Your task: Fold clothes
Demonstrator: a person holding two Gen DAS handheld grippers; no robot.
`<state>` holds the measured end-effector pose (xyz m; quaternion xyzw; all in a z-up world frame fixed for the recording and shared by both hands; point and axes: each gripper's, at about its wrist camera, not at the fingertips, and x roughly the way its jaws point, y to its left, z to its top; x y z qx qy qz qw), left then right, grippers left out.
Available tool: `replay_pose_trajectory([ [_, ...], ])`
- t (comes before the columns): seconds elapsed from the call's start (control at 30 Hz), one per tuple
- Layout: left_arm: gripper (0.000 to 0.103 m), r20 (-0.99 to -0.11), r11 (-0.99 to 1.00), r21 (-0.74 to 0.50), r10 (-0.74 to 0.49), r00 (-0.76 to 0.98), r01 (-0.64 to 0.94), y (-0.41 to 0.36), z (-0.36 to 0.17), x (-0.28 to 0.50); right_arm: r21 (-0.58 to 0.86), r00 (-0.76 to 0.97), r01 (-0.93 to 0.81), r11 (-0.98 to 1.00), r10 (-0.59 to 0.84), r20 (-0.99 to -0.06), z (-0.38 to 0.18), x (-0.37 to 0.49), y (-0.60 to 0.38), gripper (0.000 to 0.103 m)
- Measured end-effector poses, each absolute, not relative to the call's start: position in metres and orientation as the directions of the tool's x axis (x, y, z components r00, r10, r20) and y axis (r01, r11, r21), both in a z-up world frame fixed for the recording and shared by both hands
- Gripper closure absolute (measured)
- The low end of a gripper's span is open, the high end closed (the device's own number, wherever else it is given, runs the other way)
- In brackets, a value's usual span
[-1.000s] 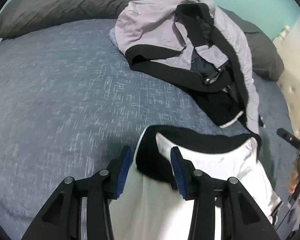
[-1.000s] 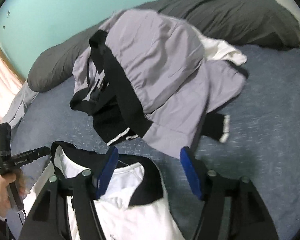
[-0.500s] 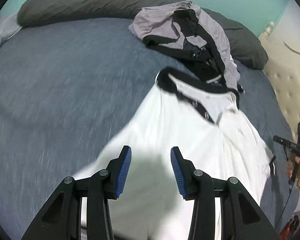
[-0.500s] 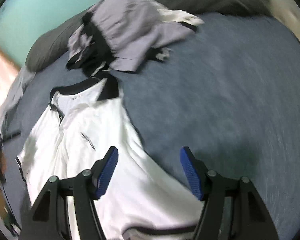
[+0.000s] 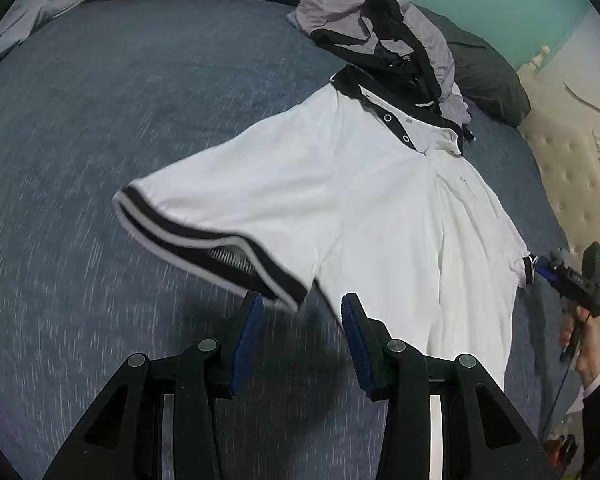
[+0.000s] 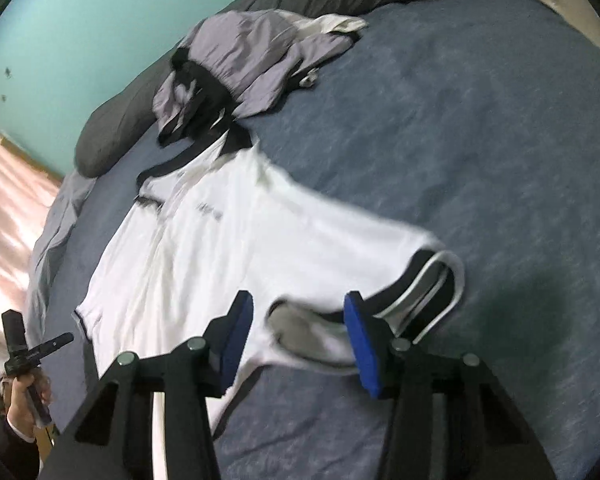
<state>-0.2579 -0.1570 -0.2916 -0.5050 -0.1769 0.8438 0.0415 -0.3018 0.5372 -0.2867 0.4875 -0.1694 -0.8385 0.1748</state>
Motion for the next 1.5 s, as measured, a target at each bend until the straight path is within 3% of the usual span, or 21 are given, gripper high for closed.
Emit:
replay_pose_trajectory([
  [0.2,0.058,-0.833,-0.926,-0.357,0.255,-0.491,0.125,-0.161,-0.288,-0.236,0.464,-0.467,0.140,-0.875,-0.472,-0.748,-0.297,-0.289,0.519,0.057],
  [0.23,0.058,-0.831,-0.924,-0.361,0.256,-0.493,0.129,-0.162,-0.288,-0.233,0.462,-0.469,0.143,-0.875,-0.471,-0.747,-0.298,-0.289,0.517,0.062],
  [0.3,0.058,-0.830,-0.920,-0.367,0.259,-0.495,0.134,-0.162,-0.287,-0.228,0.452,-0.471,0.150,-0.879,-0.465,-0.749,-0.300,-0.289,0.512,0.082],
  [0.37,0.058,-0.830,-0.920,-0.369,0.261,-0.493,0.134,-0.163,-0.286,-0.224,0.438,-0.475,0.155,-0.885,-0.456,-0.753,-0.301,-0.288,0.509,0.097],
  [0.4,0.058,-0.830,-0.920,-0.368,0.261,-0.493,0.133,-0.162,-0.286,-0.223,0.440,-0.478,0.156,-0.884,-0.457,-0.750,-0.301,-0.287,0.510,0.098],
  [1.17,0.058,-0.830,-0.914,-0.380,0.266,-0.491,0.147,-0.162,-0.293,-0.212,0.528,-0.415,0.167,-0.833,-0.545,-0.729,-0.328,-0.240,0.531,0.099],
  [1.5,0.058,-0.824,-0.900,-0.401,0.271,-0.497,0.173,-0.171,-0.298,-0.210,0.590,-0.473,0.111,-0.800,-0.564,-0.677,-0.306,-0.239,0.565,0.092],
])
